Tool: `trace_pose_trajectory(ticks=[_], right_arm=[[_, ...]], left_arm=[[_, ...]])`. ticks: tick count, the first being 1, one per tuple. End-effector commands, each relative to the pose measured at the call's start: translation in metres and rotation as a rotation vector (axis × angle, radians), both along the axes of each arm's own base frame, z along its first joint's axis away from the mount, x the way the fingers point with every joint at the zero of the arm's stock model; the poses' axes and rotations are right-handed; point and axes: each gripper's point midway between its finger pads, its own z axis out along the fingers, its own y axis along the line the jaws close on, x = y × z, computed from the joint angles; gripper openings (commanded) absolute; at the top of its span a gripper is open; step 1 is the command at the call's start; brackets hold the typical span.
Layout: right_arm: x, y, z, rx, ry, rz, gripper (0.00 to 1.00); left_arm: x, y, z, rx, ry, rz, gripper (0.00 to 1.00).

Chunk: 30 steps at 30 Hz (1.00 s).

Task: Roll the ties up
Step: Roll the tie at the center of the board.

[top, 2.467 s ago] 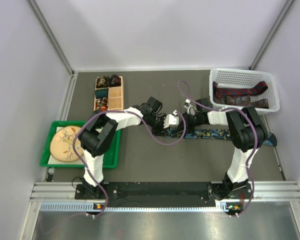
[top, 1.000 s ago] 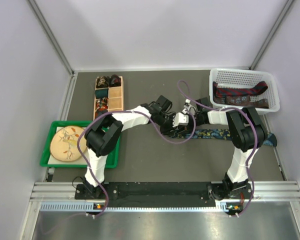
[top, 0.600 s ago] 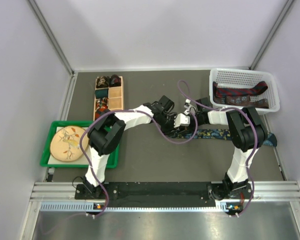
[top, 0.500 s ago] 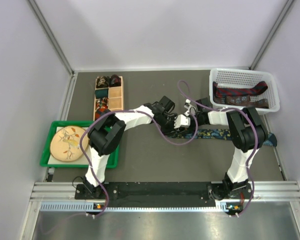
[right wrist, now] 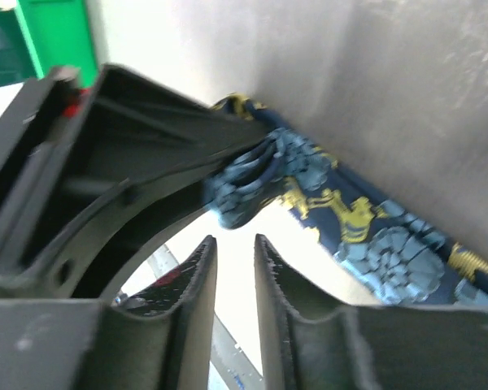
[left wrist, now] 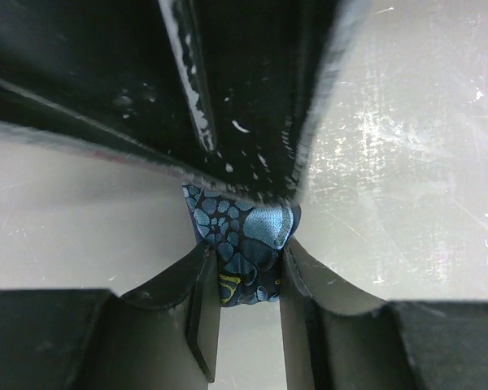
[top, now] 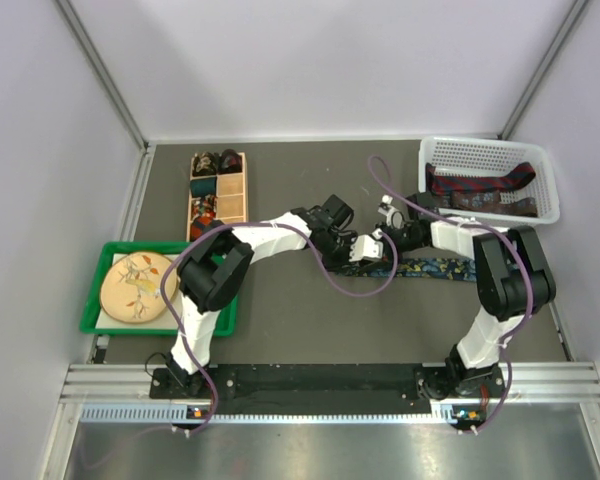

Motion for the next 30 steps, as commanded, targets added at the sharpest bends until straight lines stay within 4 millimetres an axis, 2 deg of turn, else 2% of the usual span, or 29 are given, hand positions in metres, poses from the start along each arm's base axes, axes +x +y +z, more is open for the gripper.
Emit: trace_pose_trajectory(ticks=[1,7,10,14,19,23,26,28,30], right_arm=[[-0.011,0.002,0.02,0.069,-0.024,0.037,0.27],[-0.002,0.003,0.014,0.058,-0.027,-0.013,0.41],[0.006,0.005,0.005,0.034,-0.017,-0.036,0.42],[0.017,0.01,0.007,0.059,-0.031,-0.046,0.41],[0.018,0.019,0.003,0.067,-0.015,-0.031,0.39],[0.022,0.023,-0.001,0.062,-0.013,-0.031,0.3],[0.023,0.018,-0.009,0.01,-0.016,-0.027,0.09],[0.02,0.014,-0.013,-0.02,-0.006,-0.027,0.01],[0.018,0.012,-0.013,-0.025,-0.005,-0.025,0.0]], left_arm=[[-0.019,0.043,-0.05,0.219,0.1,0.032,0.29],[-0.02,0.045,-0.051,0.224,0.105,0.034,0.29],[-0.021,0.045,-0.05,0.22,0.107,0.032,0.29],[-0.021,0.045,-0.051,0.221,0.104,0.029,0.29],[-0.021,0.044,-0.051,0.219,0.104,0.03,0.29],[-0.02,0.044,-0.05,0.218,0.102,0.032,0.29],[-0.02,0.043,-0.049,0.214,0.102,0.031,0.3],[-0.021,0.044,-0.05,0.216,0.104,0.03,0.3],[-0.021,0.044,-0.05,0.212,0.103,0.027,0.3]])
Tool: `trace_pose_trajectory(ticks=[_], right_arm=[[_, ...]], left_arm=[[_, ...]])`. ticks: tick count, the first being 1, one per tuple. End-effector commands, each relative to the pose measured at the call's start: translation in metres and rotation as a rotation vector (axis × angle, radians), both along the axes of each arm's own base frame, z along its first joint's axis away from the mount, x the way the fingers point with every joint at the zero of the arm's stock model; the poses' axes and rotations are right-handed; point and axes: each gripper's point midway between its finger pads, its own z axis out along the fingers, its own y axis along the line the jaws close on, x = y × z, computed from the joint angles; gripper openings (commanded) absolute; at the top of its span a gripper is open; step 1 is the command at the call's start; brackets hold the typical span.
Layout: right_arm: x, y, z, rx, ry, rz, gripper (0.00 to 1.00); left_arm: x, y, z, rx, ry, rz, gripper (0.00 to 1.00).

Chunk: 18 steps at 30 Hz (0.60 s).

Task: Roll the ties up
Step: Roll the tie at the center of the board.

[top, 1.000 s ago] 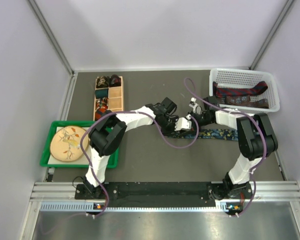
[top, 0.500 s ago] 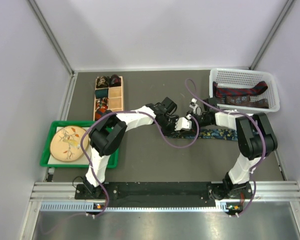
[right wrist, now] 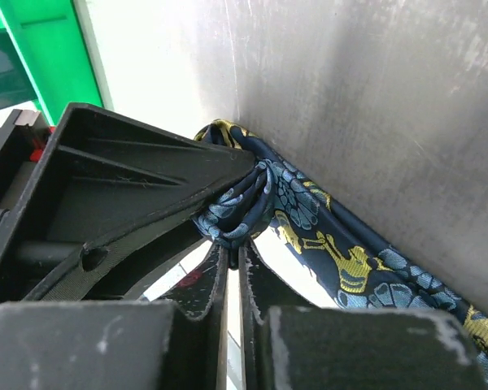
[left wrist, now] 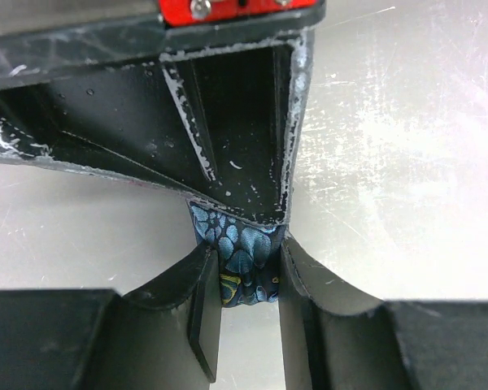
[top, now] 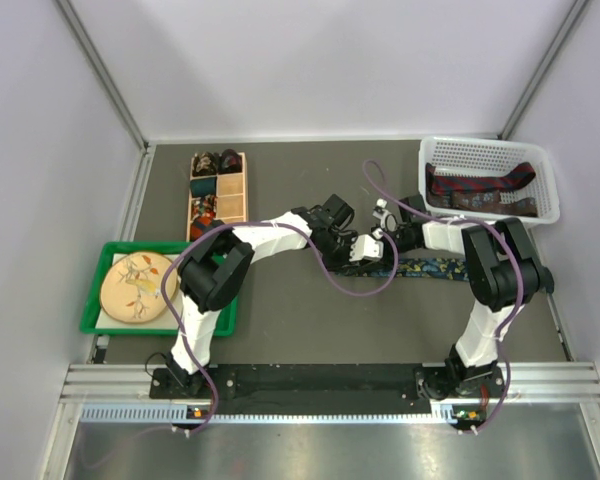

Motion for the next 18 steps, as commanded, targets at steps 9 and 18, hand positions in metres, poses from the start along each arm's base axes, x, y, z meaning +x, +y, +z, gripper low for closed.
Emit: trace_pose_trajectory(ticks=[9,18], right_arm=[[0.021,-0.001,0.023,-0.015,-0.117,-0.014,0.35],[0.03,0.005,0.028,0.023,-0.121,-0.04,0.35]], left_arm=[[-0.023,0.045,-0.05,0.209,0.101,0.02,0.3],[-0.024,0.046,-0.05,0.212,0.1,0.014,0.3]])
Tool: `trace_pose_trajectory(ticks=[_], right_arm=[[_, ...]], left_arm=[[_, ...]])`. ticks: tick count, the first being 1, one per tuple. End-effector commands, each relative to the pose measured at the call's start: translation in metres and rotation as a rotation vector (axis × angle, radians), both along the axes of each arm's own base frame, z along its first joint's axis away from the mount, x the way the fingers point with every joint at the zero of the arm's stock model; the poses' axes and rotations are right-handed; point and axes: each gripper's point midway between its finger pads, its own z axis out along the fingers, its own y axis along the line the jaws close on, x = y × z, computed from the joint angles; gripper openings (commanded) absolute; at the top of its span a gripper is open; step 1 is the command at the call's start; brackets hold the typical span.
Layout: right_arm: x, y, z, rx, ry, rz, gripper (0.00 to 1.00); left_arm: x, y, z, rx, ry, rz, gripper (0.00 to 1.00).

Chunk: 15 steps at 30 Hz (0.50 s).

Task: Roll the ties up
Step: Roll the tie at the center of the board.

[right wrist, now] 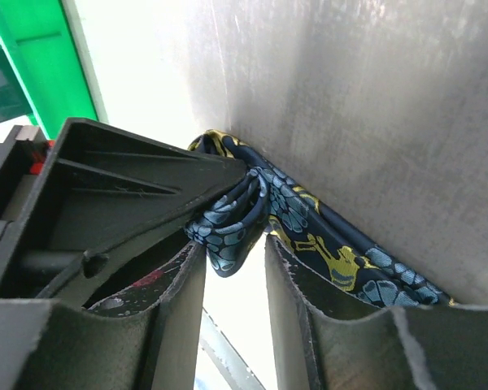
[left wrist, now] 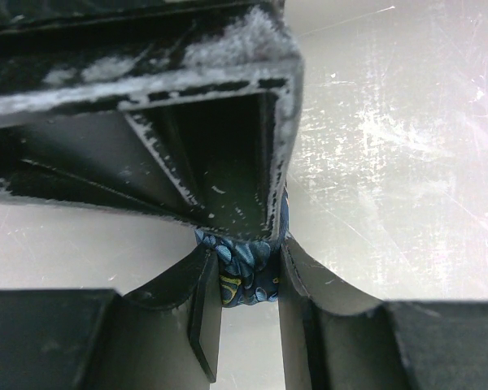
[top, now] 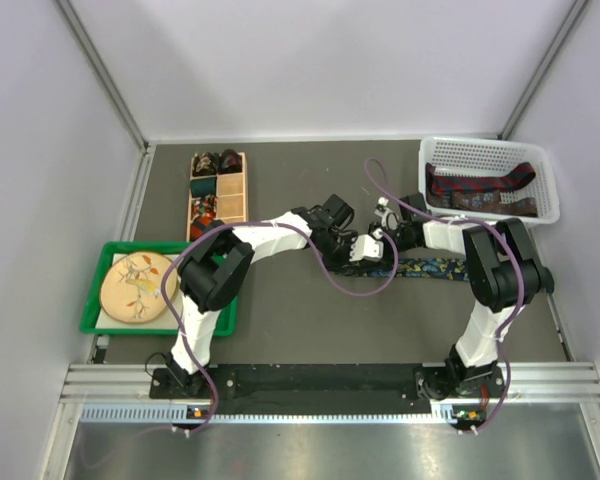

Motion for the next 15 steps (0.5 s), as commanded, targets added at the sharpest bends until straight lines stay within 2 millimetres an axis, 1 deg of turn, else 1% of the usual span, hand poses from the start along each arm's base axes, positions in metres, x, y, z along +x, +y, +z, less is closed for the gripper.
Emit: trace_pose_trajectory(ticks=[1,3,7,10,15], right_arm=[[0.0251,0.0073,0.028,0.049,-0.112,-0.014,0.35],[0.0254,0.0072,0.0279,0.046,-0.109,-0.018,0.35],[0.0258,0.0057,0.0302,0.044,-0.115,-0.021,0.42],[0.0254,0.0047,0.0328,0.048,-0.111,-0.019,0.44],[0.0265,0.0025,0.0327,0.045,-0.112,-0.021,0.43]], left_arm=[[-0.0234,0.0458,-0.0504,0.212,0.1,0.014,0.3],[-0.0238,0.0462,-0.0508,0.213,0.101,0.012,0.3],[-0.0242,0.0463,-0.0508,0.213,0.103,0.012,0.3],[-0.024,0.046,-0.0508,0.212,0.102,0.012,0.3],[-0.0246,0.0464,-0.0506,0.212,0.103,0.01,0.3]])
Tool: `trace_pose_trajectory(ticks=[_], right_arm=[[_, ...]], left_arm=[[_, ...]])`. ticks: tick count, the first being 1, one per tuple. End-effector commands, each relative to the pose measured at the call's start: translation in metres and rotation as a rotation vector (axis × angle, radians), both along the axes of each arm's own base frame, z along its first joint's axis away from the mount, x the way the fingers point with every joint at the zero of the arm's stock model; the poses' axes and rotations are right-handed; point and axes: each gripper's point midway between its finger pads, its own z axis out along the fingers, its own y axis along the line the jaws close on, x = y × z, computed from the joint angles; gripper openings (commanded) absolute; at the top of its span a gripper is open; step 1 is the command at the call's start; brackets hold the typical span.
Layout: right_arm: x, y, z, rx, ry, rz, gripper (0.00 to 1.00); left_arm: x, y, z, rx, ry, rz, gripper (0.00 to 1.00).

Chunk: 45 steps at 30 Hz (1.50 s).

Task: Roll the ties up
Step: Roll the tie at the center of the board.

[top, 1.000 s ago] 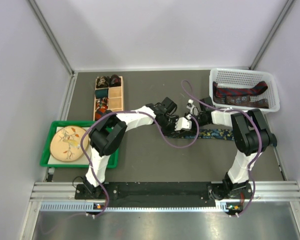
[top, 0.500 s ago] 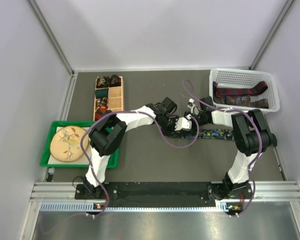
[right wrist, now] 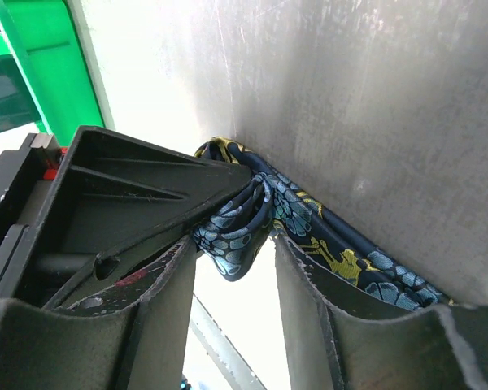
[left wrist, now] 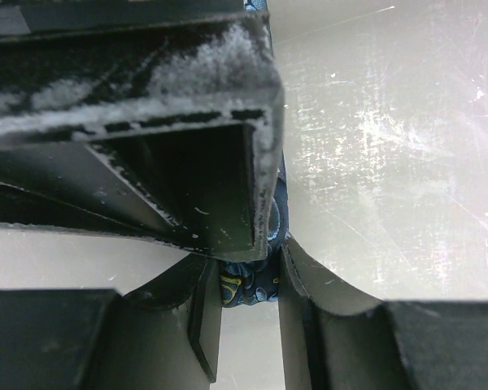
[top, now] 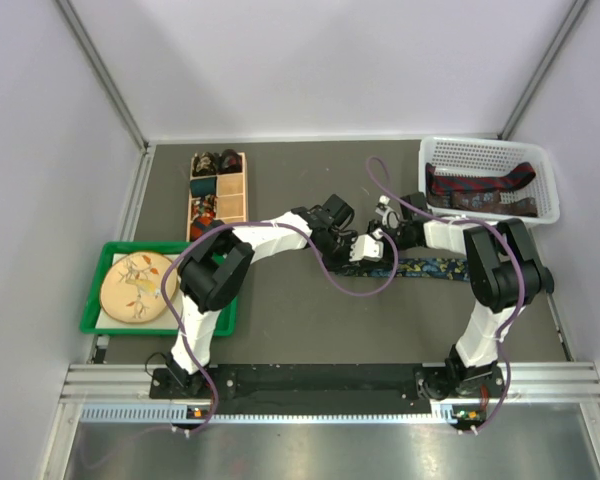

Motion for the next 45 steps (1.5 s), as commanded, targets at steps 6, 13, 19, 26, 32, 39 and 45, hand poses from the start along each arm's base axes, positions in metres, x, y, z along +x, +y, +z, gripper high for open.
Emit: trace_pose_trajectory(ticks=[6,13,19,26,32,39,45], right_arm=[[0.025,0.005,0.027,0.041,-0.103,-0.009,0.37],[0.02,0.006,0.015,0.013,-0.085,0.019,0.12],[0.018,-0.007,-0.003,-0.086,-0.084,0.033,0.0],[0.022,-0.017,-0.012,-0.173,-0.12,0.048,0.0],[0.024,-0.025,-0.014,-0.221,-0.155,0.058,0.0],[0.018,-0.03,-0.019,-0.247,-0.179,0.079,0.0],[0.015,-0.031,-0.02,-0.253,-0.179,0.081,0.0]], left_arm=[[-0.025,0.048,-0.051,0.214,0.104,0.009,0.3],[-0.023,0.046,-0.051,0.214,0.1,0.01,0.32],[-0.015,0.045,-0.043,0.184,0.116,0.066,0.57],[0.023,0.031,0.043,-0.107,0.088,0.204,0.99],[0.037,0.039,0.127,-0.391,-0.092,0.251,0.99],[0.009,0.036,0.103,-0.484,-0.018,0.229,0.99],[0.012,0.016,0.085,-0.561,0.073,0.191,0.99]])
